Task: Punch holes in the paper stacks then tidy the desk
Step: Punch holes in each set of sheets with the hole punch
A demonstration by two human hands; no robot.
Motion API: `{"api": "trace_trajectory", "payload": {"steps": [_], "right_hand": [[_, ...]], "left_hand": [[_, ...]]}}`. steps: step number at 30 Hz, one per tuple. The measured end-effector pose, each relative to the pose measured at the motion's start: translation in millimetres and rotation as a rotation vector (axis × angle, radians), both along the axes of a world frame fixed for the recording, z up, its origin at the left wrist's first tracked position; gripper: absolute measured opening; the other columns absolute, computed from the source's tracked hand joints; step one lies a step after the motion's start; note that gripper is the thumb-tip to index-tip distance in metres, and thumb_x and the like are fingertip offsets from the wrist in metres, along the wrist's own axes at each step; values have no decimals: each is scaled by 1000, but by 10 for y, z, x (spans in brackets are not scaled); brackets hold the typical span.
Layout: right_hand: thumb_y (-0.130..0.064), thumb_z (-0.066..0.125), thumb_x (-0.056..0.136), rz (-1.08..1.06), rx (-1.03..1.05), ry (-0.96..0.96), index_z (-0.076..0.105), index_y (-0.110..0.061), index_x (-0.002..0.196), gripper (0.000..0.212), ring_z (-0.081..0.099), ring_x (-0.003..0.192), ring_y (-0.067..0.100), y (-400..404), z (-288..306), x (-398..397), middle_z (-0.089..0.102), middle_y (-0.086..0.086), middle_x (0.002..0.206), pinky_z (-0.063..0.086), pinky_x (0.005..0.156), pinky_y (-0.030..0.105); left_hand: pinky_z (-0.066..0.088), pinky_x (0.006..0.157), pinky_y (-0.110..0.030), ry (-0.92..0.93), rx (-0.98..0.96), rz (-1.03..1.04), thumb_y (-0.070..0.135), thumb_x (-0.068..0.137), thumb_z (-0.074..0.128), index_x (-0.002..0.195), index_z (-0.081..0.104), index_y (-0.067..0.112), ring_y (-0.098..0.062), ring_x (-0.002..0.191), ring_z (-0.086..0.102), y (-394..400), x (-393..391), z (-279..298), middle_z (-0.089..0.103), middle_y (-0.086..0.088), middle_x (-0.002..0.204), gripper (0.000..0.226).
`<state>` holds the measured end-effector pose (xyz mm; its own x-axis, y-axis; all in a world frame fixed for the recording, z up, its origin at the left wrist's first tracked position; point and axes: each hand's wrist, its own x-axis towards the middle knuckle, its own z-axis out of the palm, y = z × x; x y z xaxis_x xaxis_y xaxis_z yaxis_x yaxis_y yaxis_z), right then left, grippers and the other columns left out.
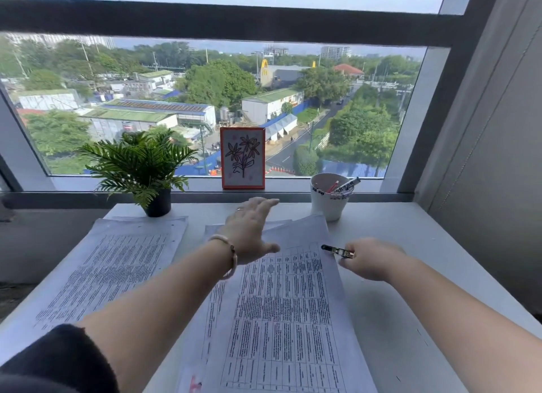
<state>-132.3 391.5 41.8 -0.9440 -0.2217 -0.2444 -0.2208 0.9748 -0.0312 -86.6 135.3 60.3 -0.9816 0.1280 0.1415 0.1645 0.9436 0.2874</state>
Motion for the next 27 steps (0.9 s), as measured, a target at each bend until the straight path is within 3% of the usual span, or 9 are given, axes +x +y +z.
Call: {"api": "trace_trajectory", "payload": {"steps": [5, 8, 12, 14, 16, 20, 24, 27], "right_hand": [[-49, 41, 94, 91, 18, 162, 48, -28, 83, 25, 59, 102, 24, 14, -32, 87, 64, -4, 106, 37, 69, 29], [-48, 41, 94, 156, -10, 255, 50, -28, 88, 23, 59, 100, 26, 52, -79, 89, 64, -2, 106, 36, 66, 29], [-49, 41, 93, 208, -37, 359, 54, -25, 99, 28, 59, 99, 24, 111, -144, 41, 63, -3, 106, 36, 65, 30], [-48, 41, 94, 218, -65, 374, 53, -25, 100, 26, 58, 99, 24, 121, -175, 32, 62, -3, 106, 36, 66, 31], [-47, 41, 94, 221, -71, 382, 53, -24, 101, 26, 58, 99, 25, 119, -207, 37, 61, -2, 106, 37, 67, 31], [-45, 40, 94, 201, -12, 358, 53, -22, 102, 28, 58, 99, 26, 69, -251, 61, 62, 0, 107, 37, 67, 32], [-43, 42, 93, 194, 49, 285, 55, -23, 102, 26, 57, 104, 27, 33, -219, 102, 62, 1, 111, 36, 68, 31], [-45, 44, 92, 186, 60, 173, 57, -25, 102, 26, 57, 106, 25, 56, -173, 142, 63, -2, 111, 35, 68, 28]], "left_hand": [[28, 114, -36, -295, 123, -143, 48, 65, 81, 151, 13, 25, -21, 138, 33, 389, -468, 131, 32, -2, 152, 112], [35, 110, -36, -348, 132, -159, 43, 57, 88, 147, 21, 31, -20, 132, 41, 525, -633, 126, 38, 1, 148, 113], [46, 95, -27, -336, 104, -171, 38, 54, 90, 131, 48, 27, -16, 107, 55, 634, -710, 182, 56, 6, 119, 89], [48, 80, -24, -345, 96, -170, 38, 53, 90, 106, 62, 26, -14, 89, 60, 641, -726, 179, 63, 10, 95, 62], [49, 71, -23, -362, 95, -160, 38, 52, 90, 83, 64, 25, -13, 79, 63, 632, -743, 145, 66, 10, 81, 42], [49, 63, -21, -346, 87, -162, 34, 54, 89, 73, 66, 26, -9, 70, 63, 642, -732, 78, 68, 12, 72, 30], [58, 71, -32, -335, 86, -154, 34, 52, 90, 77, 71, 20, -16, 78, 69, 620, -726, 95, 73, 4, 78, 35], [58, 66, -32, -330, 113, -143, 35, 47, 92, 69, 72, 20, -14, 70, 67, 581, -706, 165, 72, 3, 73, 33]]}}
